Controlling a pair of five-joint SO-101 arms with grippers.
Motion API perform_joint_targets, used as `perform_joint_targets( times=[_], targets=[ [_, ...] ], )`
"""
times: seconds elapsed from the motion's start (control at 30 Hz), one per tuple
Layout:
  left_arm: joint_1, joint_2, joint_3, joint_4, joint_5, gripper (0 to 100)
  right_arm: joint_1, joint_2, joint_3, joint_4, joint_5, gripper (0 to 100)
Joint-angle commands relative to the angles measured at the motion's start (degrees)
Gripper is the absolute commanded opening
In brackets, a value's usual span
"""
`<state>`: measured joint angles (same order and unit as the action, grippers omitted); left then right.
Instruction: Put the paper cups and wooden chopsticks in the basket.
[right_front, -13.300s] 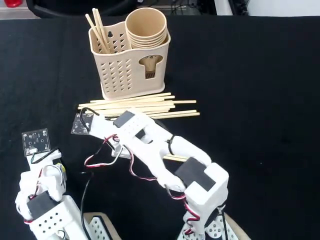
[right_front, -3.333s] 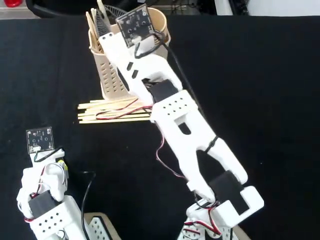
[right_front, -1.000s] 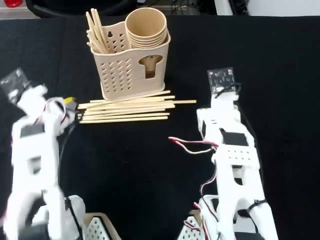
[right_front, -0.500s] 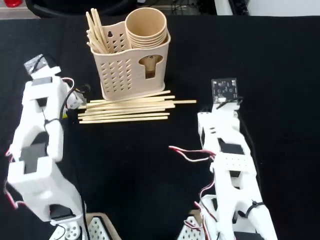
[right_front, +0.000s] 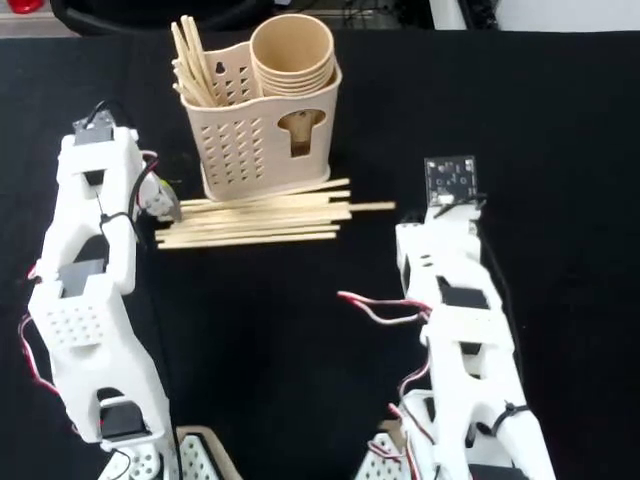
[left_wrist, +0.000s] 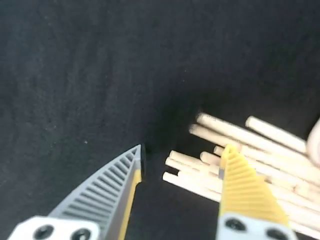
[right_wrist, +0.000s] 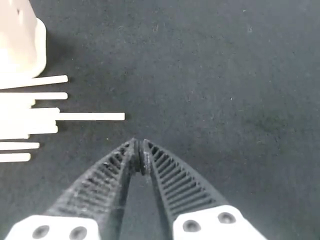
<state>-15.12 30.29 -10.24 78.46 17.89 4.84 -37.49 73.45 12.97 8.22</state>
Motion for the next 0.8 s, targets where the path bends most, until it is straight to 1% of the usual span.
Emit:
perform_joint_targets(
  times=[0.0, 0.13, 0.3, 0.4, 0.5, 0.63, 0.77],
  targets=[
    [1.36, -0.09, -1.27, 1.58, -3.16, 25, 0.62, -0.84, -0.13, -1.32, -0.26, 1.3],
    [1.19, -0.09, -1.36, 3.60, -10.64, 23, 0.62, -0.84, -0.13, -1.32, -0.26, 1.3],
    [1.54, -0.09, -1.36, 6.95, -14.59, 18, 0.53, -0.75, -0.13, -1.32, -0.26, 1.3],
    [1.36, -0.18, -1.36, 6.95, -16.35, 19, 0.53, -0.75, -0.13, -1.05, -0.26, 1.3],
    [1.45, -1.14, -1.27, 6.95, -18.37, 23, 0.53, -0.75, -0.13, -1.05, -0.26, 1.3],
    [1.54, -7.47, 2.51, 5.54, -20.57, 23, 0.53, -0.75, -0.13, -1.05, -0.26, 1.3],
    [1.63, -18.81, 12.88, -0.18, -25.85, 23, 0.53, -0.75, -0.13, -1.05, -0.26, 1.3]
  ],
)
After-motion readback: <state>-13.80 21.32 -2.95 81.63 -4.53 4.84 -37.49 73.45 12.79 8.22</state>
